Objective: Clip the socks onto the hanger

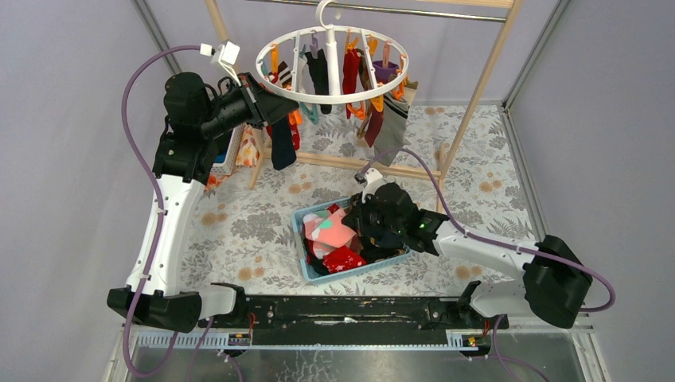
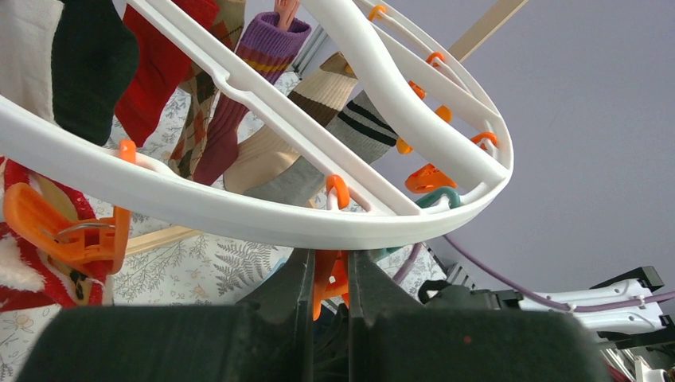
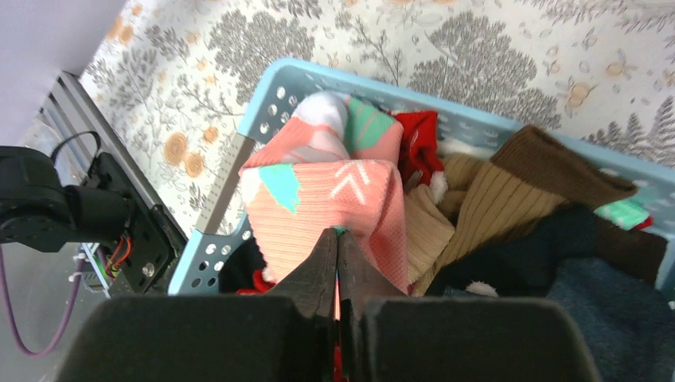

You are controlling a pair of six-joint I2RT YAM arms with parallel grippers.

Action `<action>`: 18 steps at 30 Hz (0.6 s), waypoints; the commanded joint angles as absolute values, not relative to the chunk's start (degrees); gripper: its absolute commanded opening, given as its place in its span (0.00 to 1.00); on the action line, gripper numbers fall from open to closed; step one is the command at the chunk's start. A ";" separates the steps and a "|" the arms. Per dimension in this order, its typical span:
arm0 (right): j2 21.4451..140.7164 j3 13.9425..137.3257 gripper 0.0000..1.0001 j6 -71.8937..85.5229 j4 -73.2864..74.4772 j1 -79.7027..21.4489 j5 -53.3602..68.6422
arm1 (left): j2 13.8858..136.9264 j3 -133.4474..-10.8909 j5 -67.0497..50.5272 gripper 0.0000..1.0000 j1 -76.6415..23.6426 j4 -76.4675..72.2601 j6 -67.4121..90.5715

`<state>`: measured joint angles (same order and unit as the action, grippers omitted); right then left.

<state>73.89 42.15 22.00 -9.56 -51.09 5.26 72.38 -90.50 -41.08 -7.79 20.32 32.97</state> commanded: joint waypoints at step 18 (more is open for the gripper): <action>54.72 71.77 0.00 10.55 27.66 -49.08 0.50 | 71.11 -90.69 -42.73 0.00 -8.00 20.38 31.38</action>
